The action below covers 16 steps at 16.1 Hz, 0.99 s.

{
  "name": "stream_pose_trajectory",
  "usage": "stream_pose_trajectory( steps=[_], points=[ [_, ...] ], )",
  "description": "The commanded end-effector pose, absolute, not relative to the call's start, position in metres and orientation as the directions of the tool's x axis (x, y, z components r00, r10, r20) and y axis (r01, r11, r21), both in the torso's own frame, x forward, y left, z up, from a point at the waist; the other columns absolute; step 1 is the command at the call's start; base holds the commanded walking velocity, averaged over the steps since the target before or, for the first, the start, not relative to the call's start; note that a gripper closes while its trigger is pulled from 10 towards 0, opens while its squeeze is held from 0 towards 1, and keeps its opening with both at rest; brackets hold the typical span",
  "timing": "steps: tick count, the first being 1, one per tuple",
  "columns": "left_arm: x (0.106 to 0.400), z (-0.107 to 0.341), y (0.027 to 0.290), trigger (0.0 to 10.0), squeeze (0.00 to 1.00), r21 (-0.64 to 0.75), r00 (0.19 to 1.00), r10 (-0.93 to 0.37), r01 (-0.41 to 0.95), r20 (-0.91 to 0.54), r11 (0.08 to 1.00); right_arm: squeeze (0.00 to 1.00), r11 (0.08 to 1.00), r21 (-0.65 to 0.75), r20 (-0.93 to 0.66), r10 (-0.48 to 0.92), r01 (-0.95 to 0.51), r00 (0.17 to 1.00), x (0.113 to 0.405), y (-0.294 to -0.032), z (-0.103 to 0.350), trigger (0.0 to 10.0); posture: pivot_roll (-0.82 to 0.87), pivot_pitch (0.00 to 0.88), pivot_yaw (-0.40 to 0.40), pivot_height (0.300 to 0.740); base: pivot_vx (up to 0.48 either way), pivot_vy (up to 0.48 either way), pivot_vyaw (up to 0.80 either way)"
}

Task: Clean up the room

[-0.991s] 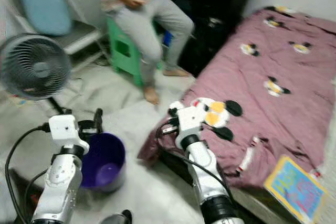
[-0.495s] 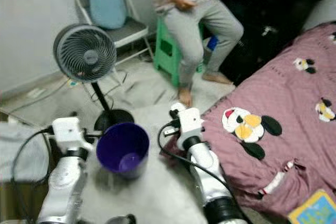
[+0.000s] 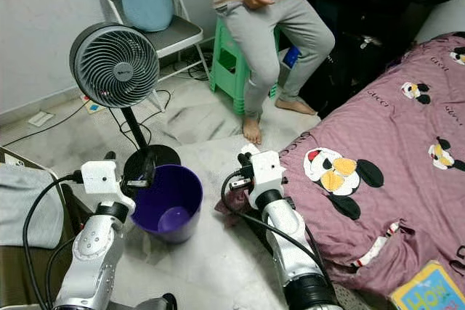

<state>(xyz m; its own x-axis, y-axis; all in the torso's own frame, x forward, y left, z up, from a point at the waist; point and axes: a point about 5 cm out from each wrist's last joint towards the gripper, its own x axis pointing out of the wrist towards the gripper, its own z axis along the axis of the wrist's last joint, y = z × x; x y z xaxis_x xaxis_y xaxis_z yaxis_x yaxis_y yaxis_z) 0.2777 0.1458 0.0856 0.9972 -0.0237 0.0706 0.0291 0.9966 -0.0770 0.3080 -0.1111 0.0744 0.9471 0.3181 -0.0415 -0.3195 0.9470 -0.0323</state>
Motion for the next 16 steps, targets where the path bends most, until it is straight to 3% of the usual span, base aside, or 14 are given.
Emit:
stream_pose_trajectory(
  steps=[1,13,16],
  points=[
    [0.2771,0.086,0.146,10.0,0.0,-0.082,0.997,-0.032,0.038,0.07,0.996,0.0,0.944,-0.039,-0.036,0.326,-0.327,0.945,0.3088,-0.11,0.0767,10.0,0.03,0.099,-0.012,0.74,0.255,0.0,0.0],
    [0.278,0.0868,0.1466,10.0,0.0,-0.087,0.997,-0.03,0.037,0.073,0.996,0.0,0.937,-0.027,-0.047,0.347,-0.348,0.937,0.3082,-0.1066,0.0752,10.0,0.03,0.098,-0.009,0.74,0.302,0.0,0.0],
    [0.279,0.0861,0.1492,10.0,0.0,-0.085,0.998,0.004,0.002,0.069,0.996,0.0,0.941,-0.009,-0.053,0.338,-0.339,0.94,0.3086,-0.1079,0.0739,10.0,0.03,0.095,-0.01,0.74,0.0,0.0,0.0]
  ],
)
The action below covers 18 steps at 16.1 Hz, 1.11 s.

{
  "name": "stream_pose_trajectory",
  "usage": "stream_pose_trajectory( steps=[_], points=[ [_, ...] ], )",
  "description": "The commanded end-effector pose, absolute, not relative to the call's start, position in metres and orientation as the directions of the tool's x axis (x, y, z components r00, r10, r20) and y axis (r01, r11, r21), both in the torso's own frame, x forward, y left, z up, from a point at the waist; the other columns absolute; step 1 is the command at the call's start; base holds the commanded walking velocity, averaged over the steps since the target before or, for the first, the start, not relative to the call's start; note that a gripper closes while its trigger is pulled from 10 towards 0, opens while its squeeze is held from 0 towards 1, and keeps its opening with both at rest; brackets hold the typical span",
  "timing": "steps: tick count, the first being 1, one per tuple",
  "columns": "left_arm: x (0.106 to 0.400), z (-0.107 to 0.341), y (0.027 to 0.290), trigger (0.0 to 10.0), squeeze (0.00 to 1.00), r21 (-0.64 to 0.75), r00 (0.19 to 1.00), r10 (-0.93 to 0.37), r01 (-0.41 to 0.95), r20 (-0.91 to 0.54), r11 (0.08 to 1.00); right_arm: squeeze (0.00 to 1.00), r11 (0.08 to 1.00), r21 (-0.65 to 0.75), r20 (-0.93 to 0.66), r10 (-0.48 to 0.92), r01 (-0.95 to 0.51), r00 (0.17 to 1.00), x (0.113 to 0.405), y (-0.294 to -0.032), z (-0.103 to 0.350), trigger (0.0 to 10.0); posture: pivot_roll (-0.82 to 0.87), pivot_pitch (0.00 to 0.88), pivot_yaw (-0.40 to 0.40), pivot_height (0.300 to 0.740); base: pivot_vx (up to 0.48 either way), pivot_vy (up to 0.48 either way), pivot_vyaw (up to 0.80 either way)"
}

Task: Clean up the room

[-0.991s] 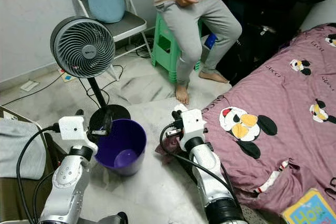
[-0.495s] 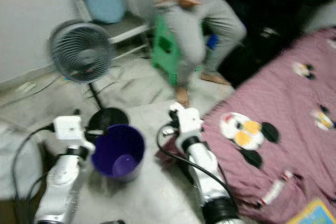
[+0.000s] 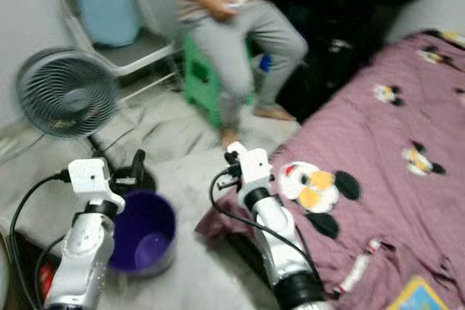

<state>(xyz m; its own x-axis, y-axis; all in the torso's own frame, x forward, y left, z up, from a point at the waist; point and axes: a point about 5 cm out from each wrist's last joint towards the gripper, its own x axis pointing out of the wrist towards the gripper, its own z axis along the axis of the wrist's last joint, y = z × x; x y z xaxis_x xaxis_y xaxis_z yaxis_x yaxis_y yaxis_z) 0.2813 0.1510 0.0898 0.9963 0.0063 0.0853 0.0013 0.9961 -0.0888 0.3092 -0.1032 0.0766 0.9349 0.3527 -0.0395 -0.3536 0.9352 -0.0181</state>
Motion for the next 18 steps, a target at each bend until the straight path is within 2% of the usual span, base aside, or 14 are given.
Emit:
stream_pose_trajectory(
  steps=[1,18],
  points=[
    [0.2793,0.086,0.1495,10.0,0.0,-0.088,0.998,0.007,-0.001,0.068,0.996,0.0,0.939,-0.019,-0.052,0.343,-0.344,0.938,0.3087,-0.1077,0.0744,10.0,0.03,0.094,-0.01,0.74,0.0,0.0,0.0],
    [0.2804,0.0856,0.1435,10.0,0.0,-0.119,0.996,-0.052,0.06,0.068,0.991,0.0,0.928,-0.038,-0.052,0.368,-0.37,0.928,0.3099,-0.1047,0.0753,10.0,0.03,0.09,-0.013,0.74,0.0,0.0,0.78]
  ],
)
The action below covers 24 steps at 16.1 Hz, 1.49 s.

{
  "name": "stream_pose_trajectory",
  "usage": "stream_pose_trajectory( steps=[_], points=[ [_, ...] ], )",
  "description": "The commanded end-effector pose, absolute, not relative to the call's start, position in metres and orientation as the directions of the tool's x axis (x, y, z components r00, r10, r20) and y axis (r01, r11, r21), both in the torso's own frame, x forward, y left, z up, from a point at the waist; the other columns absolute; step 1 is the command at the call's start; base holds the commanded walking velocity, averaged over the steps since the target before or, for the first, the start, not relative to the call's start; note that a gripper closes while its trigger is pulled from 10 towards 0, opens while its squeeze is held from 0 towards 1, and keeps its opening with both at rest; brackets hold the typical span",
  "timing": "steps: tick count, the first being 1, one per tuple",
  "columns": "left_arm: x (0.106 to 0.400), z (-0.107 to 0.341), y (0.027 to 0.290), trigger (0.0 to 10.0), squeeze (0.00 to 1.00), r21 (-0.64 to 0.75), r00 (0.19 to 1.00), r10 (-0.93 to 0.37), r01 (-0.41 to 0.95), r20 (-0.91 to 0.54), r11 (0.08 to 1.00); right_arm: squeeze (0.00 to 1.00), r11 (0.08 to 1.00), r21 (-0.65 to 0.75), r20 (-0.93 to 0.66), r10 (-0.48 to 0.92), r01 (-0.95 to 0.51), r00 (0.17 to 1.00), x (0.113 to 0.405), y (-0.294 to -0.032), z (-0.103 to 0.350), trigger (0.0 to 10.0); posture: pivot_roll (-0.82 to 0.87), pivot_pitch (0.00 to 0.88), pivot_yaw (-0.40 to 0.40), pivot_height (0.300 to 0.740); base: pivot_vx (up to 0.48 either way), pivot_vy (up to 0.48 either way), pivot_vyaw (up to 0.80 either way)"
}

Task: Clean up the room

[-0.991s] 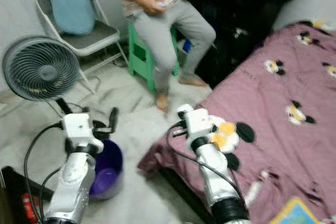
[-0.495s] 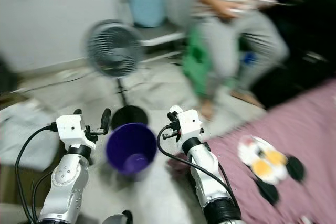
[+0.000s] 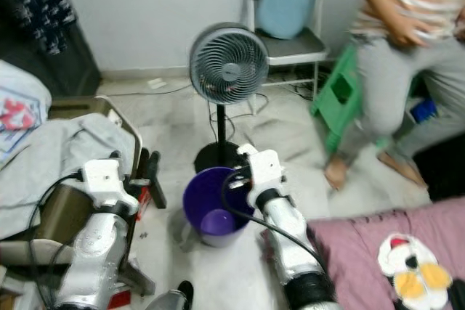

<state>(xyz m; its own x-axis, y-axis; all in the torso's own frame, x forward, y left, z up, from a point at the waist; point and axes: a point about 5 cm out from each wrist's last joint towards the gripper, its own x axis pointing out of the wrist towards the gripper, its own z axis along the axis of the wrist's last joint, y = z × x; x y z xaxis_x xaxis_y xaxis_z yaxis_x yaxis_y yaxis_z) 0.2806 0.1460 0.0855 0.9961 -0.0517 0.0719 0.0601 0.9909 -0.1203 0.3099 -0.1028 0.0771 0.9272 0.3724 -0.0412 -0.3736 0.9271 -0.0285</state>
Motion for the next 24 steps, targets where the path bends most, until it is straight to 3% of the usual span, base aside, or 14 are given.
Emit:
stream_pose_trajectory(
  steps=[1,3,8,10,11,13,14,15,16,19,22,24],
  points=[
    [0.279,0.089,0.14,10.0,0.0,-0.151,0.991,-0.094,0.108,0.098,0.983,0.0,0.928,-0.039,-0.05,0.367,-0.369,0.929,0.31,-0.105,0.076,10.0,0.03,0.09,-0.014,0.74,0.0,0.0,0.8],
    [0.278,0.093,0.13,10.0,0.0,-0.246,0.967,-0.211,0.241,0.142,0.939,0.0,0.929,-0.043,-0.05,0.365,-0.367,0.93,0.311,-0.105,0.076,10.0,0.03,0.091,-0.013,0.74,0.0,0.0,0.8],
    [0.275,0.099,0.116,10.0,0.0,-0.249,0.908,-0.37,0.412,0.199,0.877,0.0,0.933,-0.037,-0.046,0.357,-0.358,0.933,0.313,-0.105,0.077,10.0,0.03,0.094,-0.025,0.74,0.0,0.0,0.48],
    [0.285,0.091,0.138,10.0,0.0,-0.018,0.981,-0.169,0.172,0.094,0.985,0.0,0.934,-0.038,-0.043,0.353,-0.355,0.935,0.314,-0.107,0.078,10.0,0.04,0.096,-0.027,0.74,0.0,0.0,0.0],
    [0.285,0.091,0.14,10.0,0.0,-0.023,0.978,-0.184,0.186,0.094,0.982,0.0,0.935,-0.039,-0.042,0.351,-0.353,0.935,0.314,-0.108,0.078,10.0,0.04,0.096,-0.027,0.74,0.0,0.0,0.0],
    [0.283,0.088,0.15,10.0,0.0,0.131,0.967,-0.242,0.231,0.074,0.964,0.0,0.938,-0.049,-0.043,0.341,-0.343,0.939,0.314,-0.109,0.078,10.0,0.04,0.1,-0.031,0.74,0.0,0.0,0.0],
    [0.284,0.081,0.156,10.0,0.0,0.289,0.985,-0.173,0.164,0.006,0.943,0.0,0.938,-0.053,-0.046,0.34,-0.343,0.939,0.315,-0.11,0.077,10.0,0.04,0.104,-0.04,0.74,0.0,0.0,0.0],
    [0.285,0.078,0.154,10.0,0.0,0.358,0.987,-0.162,0.158,-0.019,0.92,0.0,0.936,-0.056,-0.049,0.345,-0.348,0.937,0.315,-0.11,0.077,10.0,0.04,0.104,-0.04,0.74,0.0,0.0,0.0],
    [0.287,0.079,0.153,10.0,0.0,0.363,0.987,-0.158,0.151,-0.011,0.919,0.0,0.935,-0.056,-0.049,0.348,-0.351,0.936,0.315,-0.11,0.077,10.0,0.04,0.106,-0.042,0.74,0.0,0.0,0.0],
    [0.281,0.09,0.138,10.0,0.0,0.182,0.921,-0.377,0.357,0.092,0.916,0.0,0.937,-0.057,-0.046,0.343,-0.346,0.938,0.314,-0.11,0.077,10.0,0.03,0.106,-0.033,0.74,0.0,0.0,0.0],
    [0.27,0.088,0.127,10.0,0.0,0.171,0.902,-0.418,0.398,0.105,0.901,0.0,0.94,-0.053,-0.047,0.336,-0.338,0.941,0.311,-0.111,0.076,10.0,0.03,0.113,-0.03,0.74,0.0,0.0,0.0],
    [0.268,0.09,0.134,10.0,0.0,0.171,0.912,-0.389,0.366,0.131,0.915,0.0,0.94,-0.054,-0.046,0.334,-0.337,0.941,0.311,-0.111,0.076,10.0,0.03,0.116,-0.026,0.74,0.0,0.0,0.0]
  ],
)
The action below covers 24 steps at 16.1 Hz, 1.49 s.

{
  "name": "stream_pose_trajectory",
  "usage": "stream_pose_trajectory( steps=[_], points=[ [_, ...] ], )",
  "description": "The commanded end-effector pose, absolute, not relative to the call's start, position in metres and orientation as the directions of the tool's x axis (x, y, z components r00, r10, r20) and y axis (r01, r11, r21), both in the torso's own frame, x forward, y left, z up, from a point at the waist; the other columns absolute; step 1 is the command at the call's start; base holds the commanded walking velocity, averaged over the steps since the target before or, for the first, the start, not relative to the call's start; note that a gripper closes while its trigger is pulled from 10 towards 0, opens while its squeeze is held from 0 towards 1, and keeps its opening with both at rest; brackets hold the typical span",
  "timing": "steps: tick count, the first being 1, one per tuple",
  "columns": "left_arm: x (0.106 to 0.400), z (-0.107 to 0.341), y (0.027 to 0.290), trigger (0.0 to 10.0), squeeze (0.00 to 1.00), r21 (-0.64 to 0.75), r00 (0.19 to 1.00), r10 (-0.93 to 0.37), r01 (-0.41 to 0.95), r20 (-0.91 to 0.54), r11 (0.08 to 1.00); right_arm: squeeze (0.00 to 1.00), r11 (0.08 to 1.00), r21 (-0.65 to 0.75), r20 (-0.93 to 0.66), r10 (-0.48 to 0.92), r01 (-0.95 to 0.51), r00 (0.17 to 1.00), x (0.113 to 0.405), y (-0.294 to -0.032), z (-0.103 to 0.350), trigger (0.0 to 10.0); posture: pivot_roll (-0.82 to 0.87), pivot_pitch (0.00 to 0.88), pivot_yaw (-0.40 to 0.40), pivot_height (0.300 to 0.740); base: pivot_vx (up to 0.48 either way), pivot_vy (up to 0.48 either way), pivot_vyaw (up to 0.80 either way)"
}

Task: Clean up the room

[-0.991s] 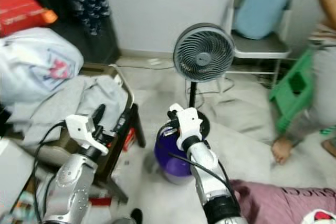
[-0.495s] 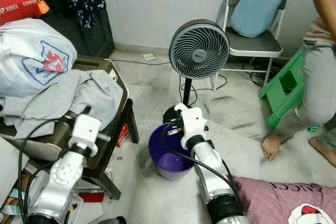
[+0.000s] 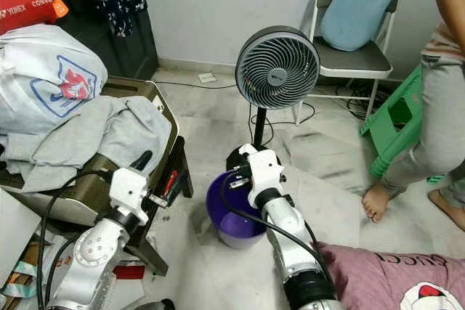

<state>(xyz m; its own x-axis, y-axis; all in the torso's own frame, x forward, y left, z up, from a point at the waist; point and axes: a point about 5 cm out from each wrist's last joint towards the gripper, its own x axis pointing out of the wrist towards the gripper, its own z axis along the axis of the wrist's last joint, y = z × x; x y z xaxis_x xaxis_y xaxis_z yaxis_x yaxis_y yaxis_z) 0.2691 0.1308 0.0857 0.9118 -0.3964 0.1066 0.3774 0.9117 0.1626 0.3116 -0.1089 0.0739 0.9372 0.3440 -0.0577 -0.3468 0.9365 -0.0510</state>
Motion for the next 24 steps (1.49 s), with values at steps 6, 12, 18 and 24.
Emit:
stream_pose_trajectory(
  steps=[6,12,18,24],
  points=[
    [0.267,0.095,0.14,10.0,0.0,0.067,0.959,-0.257,0.251,0.121,0.966,0.0,0.953,-0.045,-0.065,0.296,-0.299,0.953,0.311,-0.113,0.073,10.0,0.03,0.126,-0.021,0.74,0.0,0.0,0.21],
    [0.251,0.091,0.13,10.0,0.0,-0.016,0.944,-0.323,0.325,0.068,0.946,0.0,0.99,0.005,-0.059,0.143,-0.143,0.988,0.302,-0.134,0.078,10.0,0.05,0.13,-0.026,0.74,0.0,0.0,0.0],
    [0.254,0.092,0.131,10.0,0.0,-0.032,0.947,-0.317,0.319,0.055,0.947,0.0,0.986,0.158,-0.113,0.076,-0.057,0.991,0.278,-0.13,0.079,10.0,0.02,0.134,-0.016,0.74,0.0,0.0,0.0],
    [0.257,0.092,0.134,10.0,0.0,-0.038,0.958,-0.283,0.285,0.053,0.958,0.0,0.98,0.172,-0.136,0.121,-0.097,0.983,0.268,-0.132,0.074,10.0,0.01,0.135,-0.012,0.74,0.0,0.0,0.0]
  ],
)
